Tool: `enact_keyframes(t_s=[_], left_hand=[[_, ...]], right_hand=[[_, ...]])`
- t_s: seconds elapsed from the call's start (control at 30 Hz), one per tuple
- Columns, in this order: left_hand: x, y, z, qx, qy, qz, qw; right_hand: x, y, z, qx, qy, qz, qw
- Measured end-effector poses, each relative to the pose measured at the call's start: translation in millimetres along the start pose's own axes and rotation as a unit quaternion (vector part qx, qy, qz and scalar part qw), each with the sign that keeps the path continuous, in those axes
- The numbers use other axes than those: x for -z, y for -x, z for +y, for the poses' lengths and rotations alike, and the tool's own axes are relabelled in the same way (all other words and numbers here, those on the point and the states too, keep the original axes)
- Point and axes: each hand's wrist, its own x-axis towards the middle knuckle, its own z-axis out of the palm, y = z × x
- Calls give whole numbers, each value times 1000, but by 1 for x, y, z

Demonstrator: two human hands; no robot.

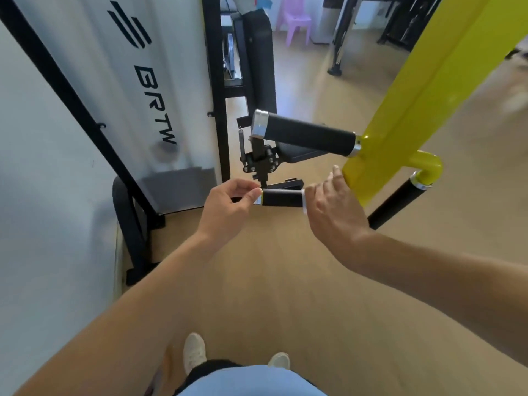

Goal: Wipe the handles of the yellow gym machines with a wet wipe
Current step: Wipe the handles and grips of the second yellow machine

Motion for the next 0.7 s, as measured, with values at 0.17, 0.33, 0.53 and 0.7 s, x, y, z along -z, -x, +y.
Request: enact_keyframes(t_s=[0.17,0.33,0.53,0.7], left_hand=[[-1,-6,-1,-6,8,-4,1000],[-1,-10,-9,-48,-18,-4,999],[2,-15,-12,-55,1,-14,998],[4,-17,-14,-71,-9,-17,997]], right_hand=[[4,-27,-32,38,-167,66,983],[7,-27,-27,15,-157,42,987],[13,-22,-15,-6,-57,-10,998],[19,-43,-53,32,-221,65,973]])
